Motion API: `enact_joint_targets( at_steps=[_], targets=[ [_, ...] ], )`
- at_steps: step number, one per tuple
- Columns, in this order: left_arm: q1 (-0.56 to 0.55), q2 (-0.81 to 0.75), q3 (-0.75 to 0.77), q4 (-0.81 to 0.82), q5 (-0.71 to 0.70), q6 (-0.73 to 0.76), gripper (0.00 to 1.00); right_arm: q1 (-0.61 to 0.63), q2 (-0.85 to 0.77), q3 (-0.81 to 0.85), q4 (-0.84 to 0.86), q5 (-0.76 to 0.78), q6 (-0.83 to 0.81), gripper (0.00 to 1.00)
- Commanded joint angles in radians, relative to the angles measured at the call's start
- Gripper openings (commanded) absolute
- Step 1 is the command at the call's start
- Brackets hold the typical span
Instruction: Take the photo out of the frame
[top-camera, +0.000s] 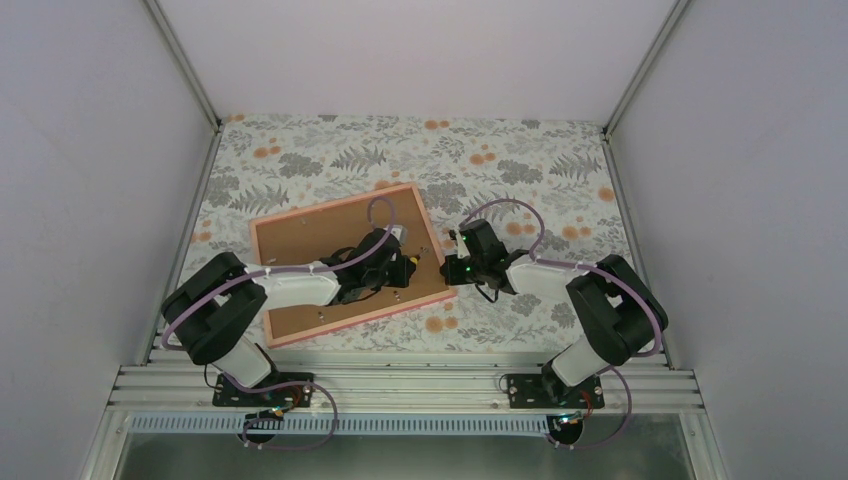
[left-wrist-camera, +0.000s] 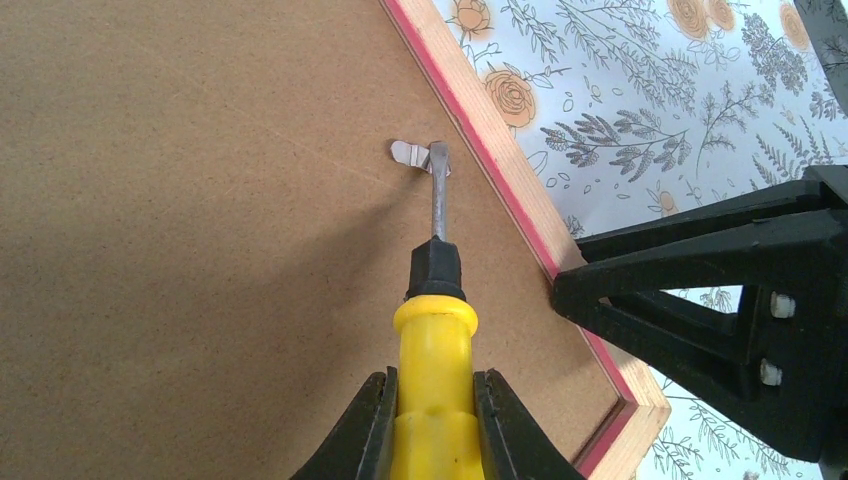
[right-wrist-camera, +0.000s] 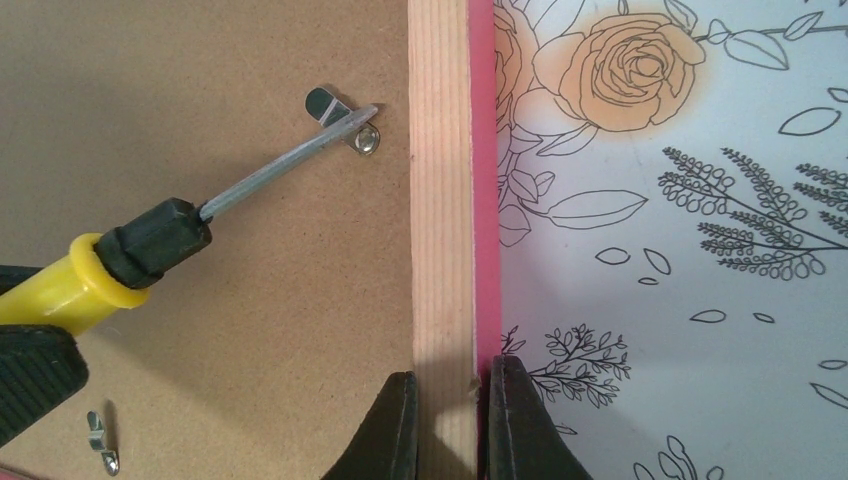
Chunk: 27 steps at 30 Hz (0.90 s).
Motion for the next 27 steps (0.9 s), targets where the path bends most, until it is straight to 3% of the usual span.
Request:
enact_joint_targets(
  at_steps=[1, 18, 27],
  targets=[
    [0.004, -0.014, 0.006, -0.043, -0.033, -0.022, 0.02, 0.01, 0.009, 0.006, -0.045, -0.025, 0.011, 0.04],
    [0.004, -0.142, -0.031, -0.105, -0.065, -0.014, 0.02, -0.002, -0.002, 0.02, -0.078, 0.041, 0.008, 0.04],
    [0.07, -0.295, -0.066, -0.174, -0.161, 0.042, 0.02, -0.109, -0.052, 0.008, -0.133, 0.081, -0.047, 0.04]
  ],
)
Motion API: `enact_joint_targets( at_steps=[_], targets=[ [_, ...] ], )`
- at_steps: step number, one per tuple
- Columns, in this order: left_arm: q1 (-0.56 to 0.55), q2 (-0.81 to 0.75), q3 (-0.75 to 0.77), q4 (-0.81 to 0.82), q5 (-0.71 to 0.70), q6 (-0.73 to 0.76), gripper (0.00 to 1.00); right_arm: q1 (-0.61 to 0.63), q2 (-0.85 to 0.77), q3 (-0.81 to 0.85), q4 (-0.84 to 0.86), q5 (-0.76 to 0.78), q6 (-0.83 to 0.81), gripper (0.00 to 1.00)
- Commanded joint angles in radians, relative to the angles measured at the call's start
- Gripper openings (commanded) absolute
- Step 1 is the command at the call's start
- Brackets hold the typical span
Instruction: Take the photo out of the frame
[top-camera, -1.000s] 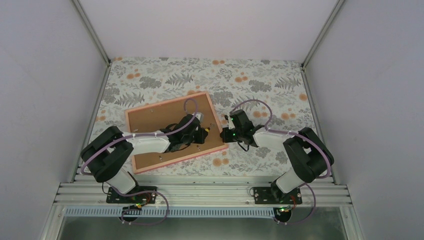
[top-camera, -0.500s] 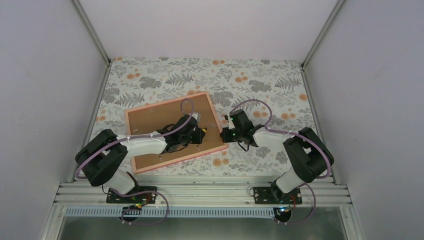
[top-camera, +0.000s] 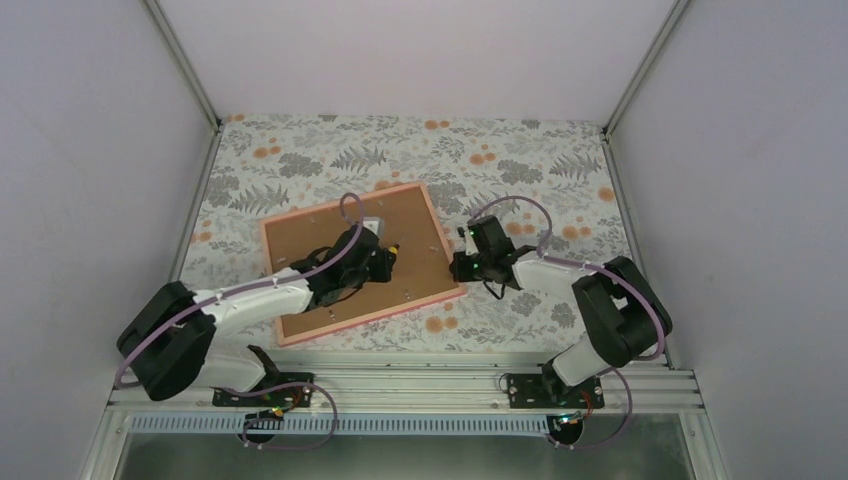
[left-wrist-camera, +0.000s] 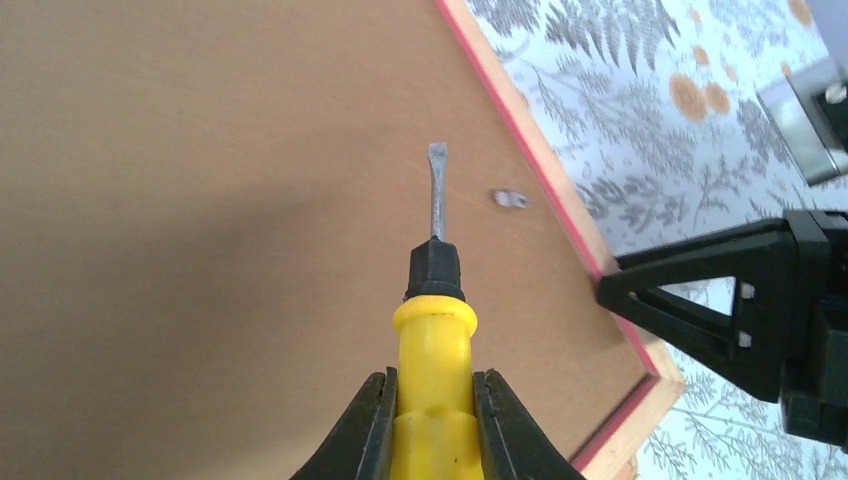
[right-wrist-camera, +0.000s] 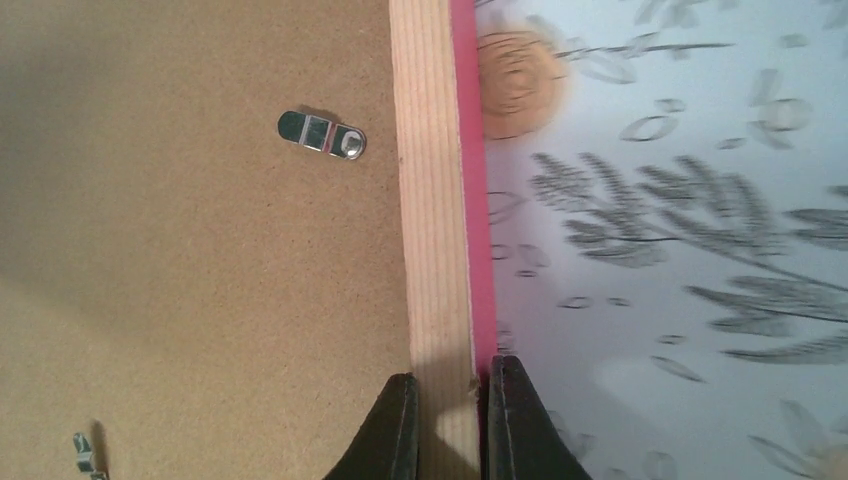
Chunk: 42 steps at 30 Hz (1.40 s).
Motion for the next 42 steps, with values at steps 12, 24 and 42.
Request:
enact_joint_targets(
  at_steps=[12, 24, 42],
  targets=[
    [0.371, -0.258, -0.095, -0.05, -0.096, 0.153, 0.02, -0.286, -0.135, 0.005, -0.191, 0.129, -0.127, 0.05],
    [0.814, -0.27, -0.205, 0.111, 0.084, 0.189, 0.02, -0.365, -0.114, 0.0, -0.132, 0.059, -0.103, 0.13],
    [0.966, 0.211, -0.011, 0.258, 0.151, 0.246, 0.06, -0.36, -0.2, -0.05, -0.101, -0.037, -0.127, 0.3]
  ],
)
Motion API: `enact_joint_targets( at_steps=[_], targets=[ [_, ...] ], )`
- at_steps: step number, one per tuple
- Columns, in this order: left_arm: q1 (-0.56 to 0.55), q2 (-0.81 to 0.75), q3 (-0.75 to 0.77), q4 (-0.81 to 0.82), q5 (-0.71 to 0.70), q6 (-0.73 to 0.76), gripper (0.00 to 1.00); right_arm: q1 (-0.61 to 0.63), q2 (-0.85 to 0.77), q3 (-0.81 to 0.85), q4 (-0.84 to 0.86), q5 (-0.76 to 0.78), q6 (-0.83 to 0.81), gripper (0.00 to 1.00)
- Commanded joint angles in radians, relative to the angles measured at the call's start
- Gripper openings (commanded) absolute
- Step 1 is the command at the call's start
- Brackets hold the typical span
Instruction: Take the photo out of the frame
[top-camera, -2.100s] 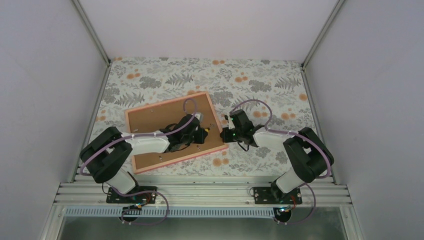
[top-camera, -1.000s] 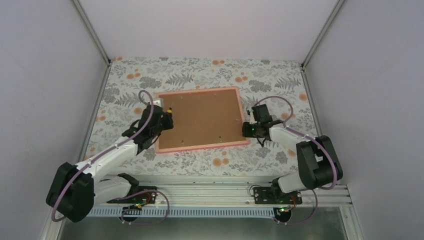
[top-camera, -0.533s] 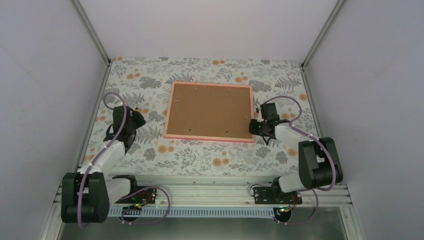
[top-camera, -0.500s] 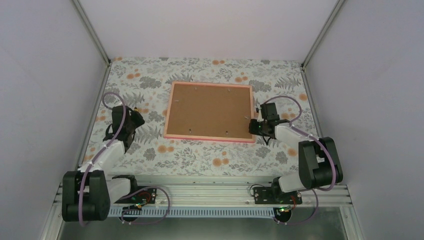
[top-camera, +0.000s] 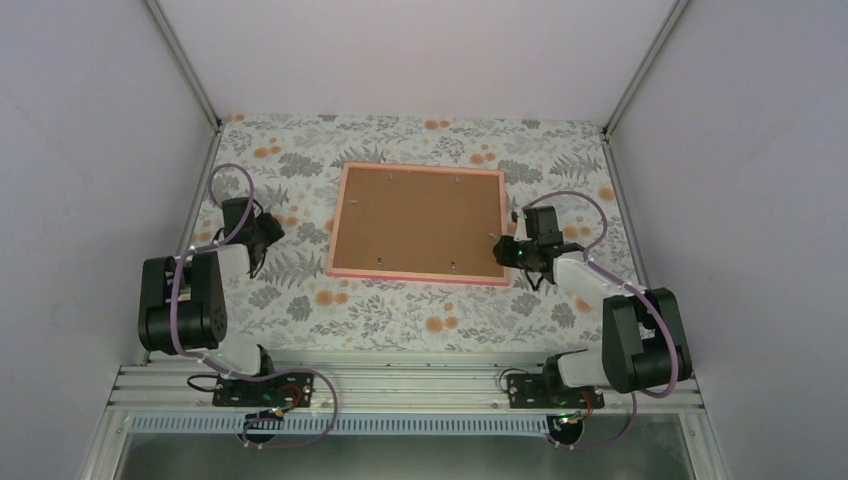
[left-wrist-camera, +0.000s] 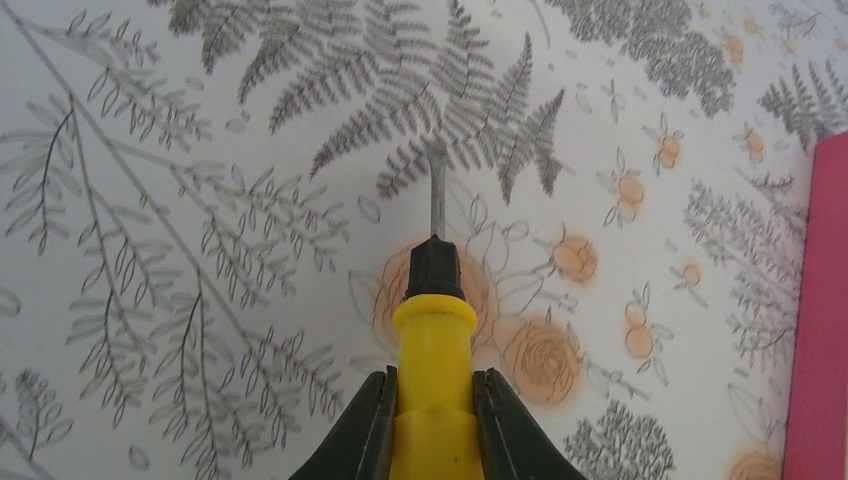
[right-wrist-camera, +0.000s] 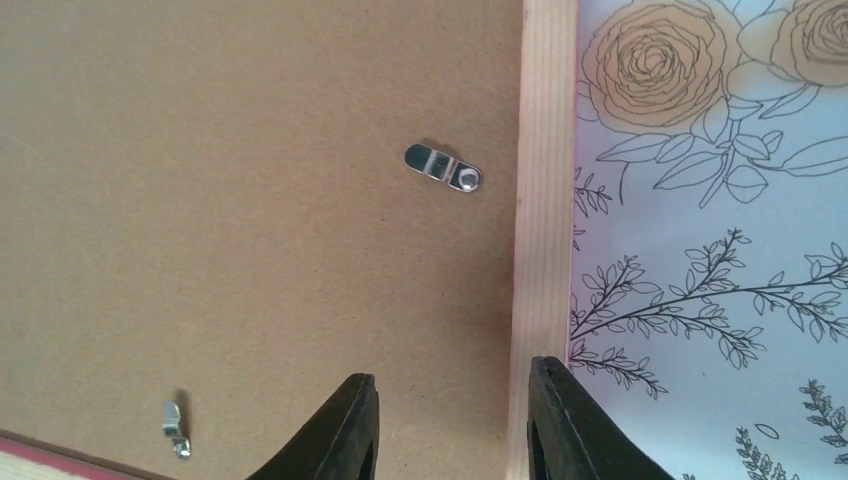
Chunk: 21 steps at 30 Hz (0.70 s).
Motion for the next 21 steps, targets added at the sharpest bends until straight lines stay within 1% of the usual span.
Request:
enact_joint_targets(
  at_steps=[1, 7, 11, 14, 16, 19, 21],
  targets=[
    [0.011, 0.042, 0.077, 0.008, 0.009, 0.017, 0.07, -0.003, -0.031, -0.018, 0.028, -0.037, -0.016, 0.3],
    [0.011, 0.092, 0.111, -0.052, 0.015, 0.006, 0.13, 0.003, -0.037, -0.02, 0.03, -0.051, -0.016, 0.31],
    [0.011, 0.079, 0.108, -0.079, -0.004, 0.008, 0.17, 0.008, -0.04, -0.023, 0.03, -0.06, -0.011, 0.31],
    [0.011, 0.067, 0.114, -0.105, -0.032, 0.01, 0.22, 0.012, -0.047, -0.026, 0.022, -0.06, -0.011, 0.31],
    [0.011, 0.06, 0.119, -0.118, -0.039, 0.01, 0.23, 0.014, -0.056, -0.028, 0.013, -0.061, -0.01, 0.31],
    [0.011, 0.048, 0.119, -0.137, -0.049, 0.009, 0.3, 0.019, -0.074, -0.029, 0.0, -0.06, -0.009, 0.32],
    [0.011, 0.04, 0.123, -0.152, -0.051, 0.01, 0.31, 0.023, -0.09, -0.032, -0.008, -0.061, -0.007, 0.32]
  ],
)
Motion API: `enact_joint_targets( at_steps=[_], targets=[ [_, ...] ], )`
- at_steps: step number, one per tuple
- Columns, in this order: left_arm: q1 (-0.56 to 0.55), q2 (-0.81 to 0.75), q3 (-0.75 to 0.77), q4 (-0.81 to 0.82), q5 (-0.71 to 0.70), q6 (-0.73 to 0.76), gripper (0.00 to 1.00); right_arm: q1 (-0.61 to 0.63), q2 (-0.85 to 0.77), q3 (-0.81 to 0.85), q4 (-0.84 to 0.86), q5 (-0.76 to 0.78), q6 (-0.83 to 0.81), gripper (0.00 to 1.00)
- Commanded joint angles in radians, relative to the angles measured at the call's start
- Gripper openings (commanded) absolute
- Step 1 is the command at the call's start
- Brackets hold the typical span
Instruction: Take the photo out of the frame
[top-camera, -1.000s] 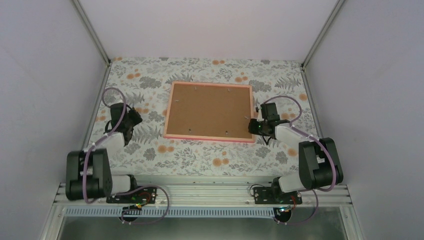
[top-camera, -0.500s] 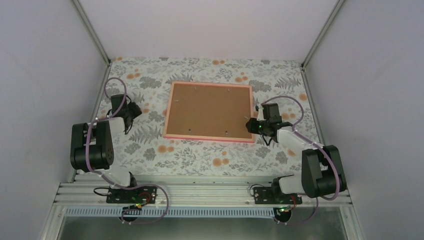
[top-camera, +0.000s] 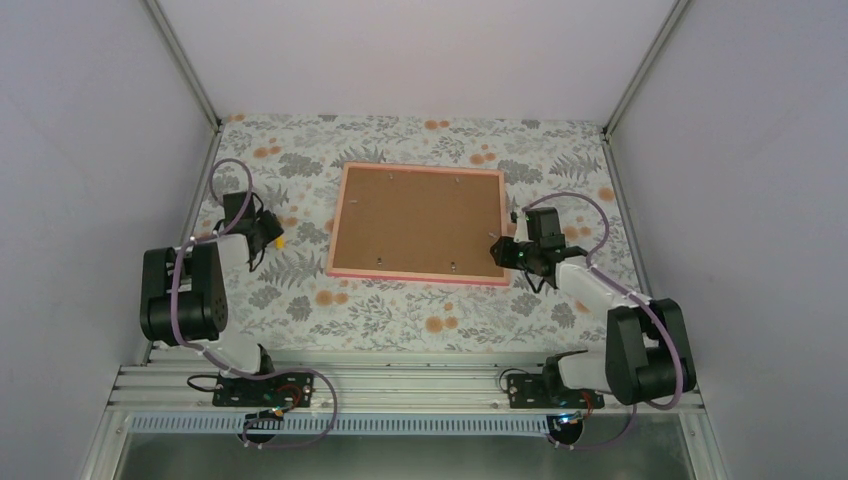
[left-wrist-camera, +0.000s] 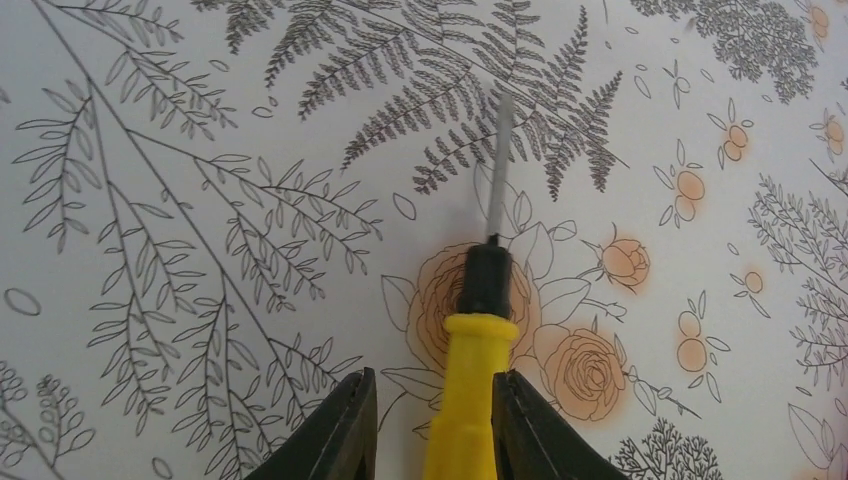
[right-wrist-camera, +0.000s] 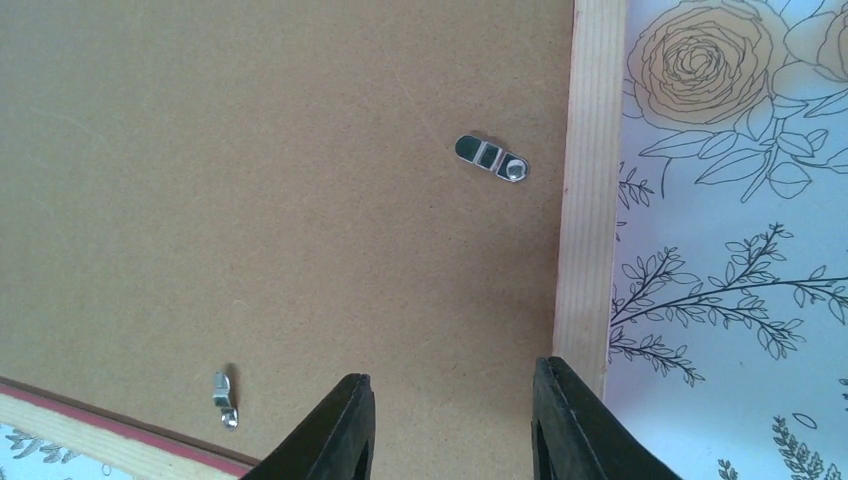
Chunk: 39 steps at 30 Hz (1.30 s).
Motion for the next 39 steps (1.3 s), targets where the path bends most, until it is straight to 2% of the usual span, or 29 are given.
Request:
enact_joint_targets(
  at_steps=[1, 10, 17, 22, 33, 39],
  targets=[
    [0.006, -0.039, 0.022, -0.042, -0.023, 0.012, 0.33, 0.015, -0.05, -0.013, -0.017, -0.011, -0.002, 0.32],
    [-0.054, -0.162, -0.004, -0.131, 0.003, 0.028, 0.5, 0.057, -0.092, -0.019, -0.04, -0.002, 0.011, 0.33],
    [-0.217, -0.243, -0.045, -0.203, 0.025, 0.03, 0.63, 0.145, -0.084, -0.017, -0.026, 0.015, 0.01, 0.4],
    [-0.307, -0.255, -0.049, -0.233, 0.045, 0.039, 0.68, 0.201, -0.08, -0.005, -0.013, 0.025, -0.01, 0.48],
    [-0.409, -0.134, -0.045, -0.22, 0.08, 0.076, 0.69, 0.342, -0.069, 0.03, 0.023, 0.071, -0.076, 0.62],
    [-0.441, -0.098, -0.033, -0.227, 0.073, 0.093, 0.58, 0.411, -0.039, 0.059, 0.02, 0.109, -0.125, 0.67]
  ],
)
